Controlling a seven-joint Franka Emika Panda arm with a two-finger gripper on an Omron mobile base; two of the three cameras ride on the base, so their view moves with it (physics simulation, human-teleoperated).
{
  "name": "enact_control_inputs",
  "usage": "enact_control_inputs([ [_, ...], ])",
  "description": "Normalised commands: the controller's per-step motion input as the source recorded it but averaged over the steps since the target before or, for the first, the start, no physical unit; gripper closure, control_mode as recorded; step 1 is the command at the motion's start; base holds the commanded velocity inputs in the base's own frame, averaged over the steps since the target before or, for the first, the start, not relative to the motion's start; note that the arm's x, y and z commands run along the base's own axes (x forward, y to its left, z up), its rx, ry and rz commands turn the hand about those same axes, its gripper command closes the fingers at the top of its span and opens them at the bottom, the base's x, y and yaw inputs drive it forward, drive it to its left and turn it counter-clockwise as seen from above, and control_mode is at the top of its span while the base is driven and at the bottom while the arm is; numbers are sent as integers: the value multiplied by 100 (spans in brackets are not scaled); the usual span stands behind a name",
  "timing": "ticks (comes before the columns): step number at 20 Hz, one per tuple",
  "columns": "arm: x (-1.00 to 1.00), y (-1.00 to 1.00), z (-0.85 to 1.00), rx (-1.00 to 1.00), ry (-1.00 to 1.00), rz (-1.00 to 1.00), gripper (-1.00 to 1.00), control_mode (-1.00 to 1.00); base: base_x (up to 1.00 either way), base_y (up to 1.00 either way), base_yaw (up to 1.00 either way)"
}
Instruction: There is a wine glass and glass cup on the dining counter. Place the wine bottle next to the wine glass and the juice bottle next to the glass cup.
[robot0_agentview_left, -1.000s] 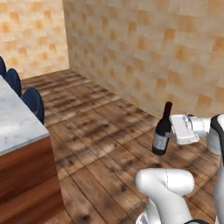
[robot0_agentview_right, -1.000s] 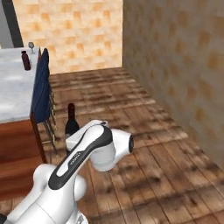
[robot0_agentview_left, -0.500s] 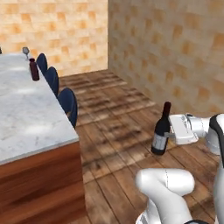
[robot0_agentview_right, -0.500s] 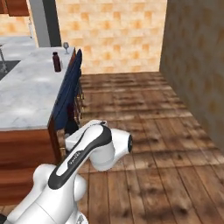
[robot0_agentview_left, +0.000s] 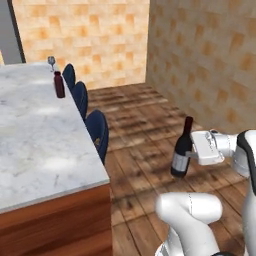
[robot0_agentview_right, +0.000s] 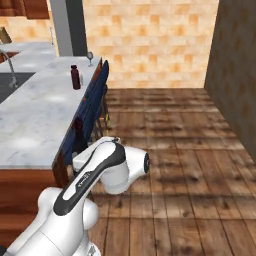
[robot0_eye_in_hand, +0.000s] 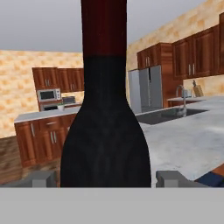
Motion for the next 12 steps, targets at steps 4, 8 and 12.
enact_control_inputs([
  [4,0,0,0,0,0,0,100,100,66,-38,0],
  [8,0,0,0,0,0,0,100,100,63,-40,0],
  [12,0,0,0,0,0,0,100,100,64,-38,1],
])
